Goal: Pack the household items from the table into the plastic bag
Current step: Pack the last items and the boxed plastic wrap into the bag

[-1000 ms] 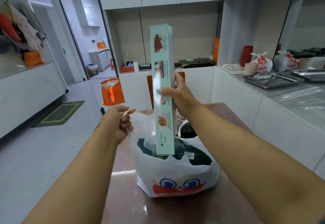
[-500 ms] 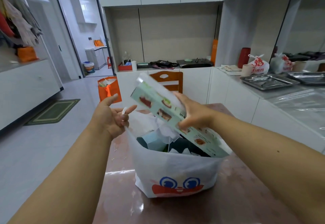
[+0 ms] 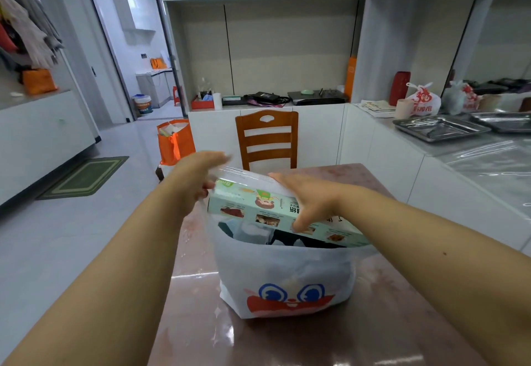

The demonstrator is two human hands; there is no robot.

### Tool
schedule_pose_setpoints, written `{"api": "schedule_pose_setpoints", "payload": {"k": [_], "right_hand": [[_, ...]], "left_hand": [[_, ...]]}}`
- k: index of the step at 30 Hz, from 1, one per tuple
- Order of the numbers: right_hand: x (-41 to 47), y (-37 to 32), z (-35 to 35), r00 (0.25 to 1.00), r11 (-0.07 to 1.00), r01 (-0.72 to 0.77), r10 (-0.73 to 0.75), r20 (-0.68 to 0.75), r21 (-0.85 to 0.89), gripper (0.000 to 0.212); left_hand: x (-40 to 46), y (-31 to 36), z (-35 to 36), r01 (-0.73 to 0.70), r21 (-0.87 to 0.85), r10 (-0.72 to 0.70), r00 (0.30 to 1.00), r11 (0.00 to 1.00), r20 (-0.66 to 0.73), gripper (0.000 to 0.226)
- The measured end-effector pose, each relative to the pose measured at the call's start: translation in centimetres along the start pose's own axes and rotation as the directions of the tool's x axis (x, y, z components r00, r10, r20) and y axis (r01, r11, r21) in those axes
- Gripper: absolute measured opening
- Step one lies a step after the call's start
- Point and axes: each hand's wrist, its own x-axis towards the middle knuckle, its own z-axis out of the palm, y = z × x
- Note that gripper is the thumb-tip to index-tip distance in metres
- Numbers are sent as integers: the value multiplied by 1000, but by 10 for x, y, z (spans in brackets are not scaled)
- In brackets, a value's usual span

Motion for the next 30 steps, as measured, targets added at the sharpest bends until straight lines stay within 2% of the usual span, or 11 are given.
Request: {"api": "schedule_pose_setpoints", "payload": {"k": [2, 4, 6, 9, 12, 14, 15, 17, 19, 23, 30], "right_hand": [[0, 4, -1, 999, 998, -22, 19, 47, 54, 114], [0, 7, 0, 996, 993, -27, 17, 84, 115, 115], [1, 7, -1, 996, 987, -21, 6, 94, 159, 115], [2, 10, -3, 994, 979, -32, 11, 107, 201, 112], [2, 16, -8, 986, 963, -97, 59, 155, 252, 105], [1, 19, -11, 981, 950, -108, 53, 188, 292, 103], [1, 19, -12, 978, 948, -112, 51, 205, 299, 103], [2, 14, -10, 967, 955, -111, 40, 250, 276, 109], [3, 10, -6, 962, 971, -88, 25, 271, 223, 115], [-7, 10, -17, 946, 954, -95, -1, 325, 283, 102], [-16, 14, -17, 895, 945, -66, -85, 438, 319, 98]], "left_hand": [[-5, 1, 13, -150, 420, 98, 985, 895, 142, 62], [-5, 0, 20, -227, 692, 120, 972, 686, 200, 82], [-3, -1, 22, -230, 812, 112, 973, 536, 201, 99], [-1, 3, 20, -218, 837, 94, 976, 502, 198, 102], [-4, 13, 12, -147, 627, 18, 978, 765, 208, 83], [-3, 14, 5, 22, 296, -53, 994, 955, 100, 77], [-1, 13, 1, 85, 123, -91, 995, 989, 39, 77], [4, 7, -4, 134, -90, -137, 990, 987, -28, 67], [9, 0, -5, 143, -175, -147, 989, 974, -11, 56], [13, -7, -10, 140, -338, -144, 990, 931, 15, 51], [12, -16, -14, 133, -418, -139, 990, 898, 16, 46]]}}
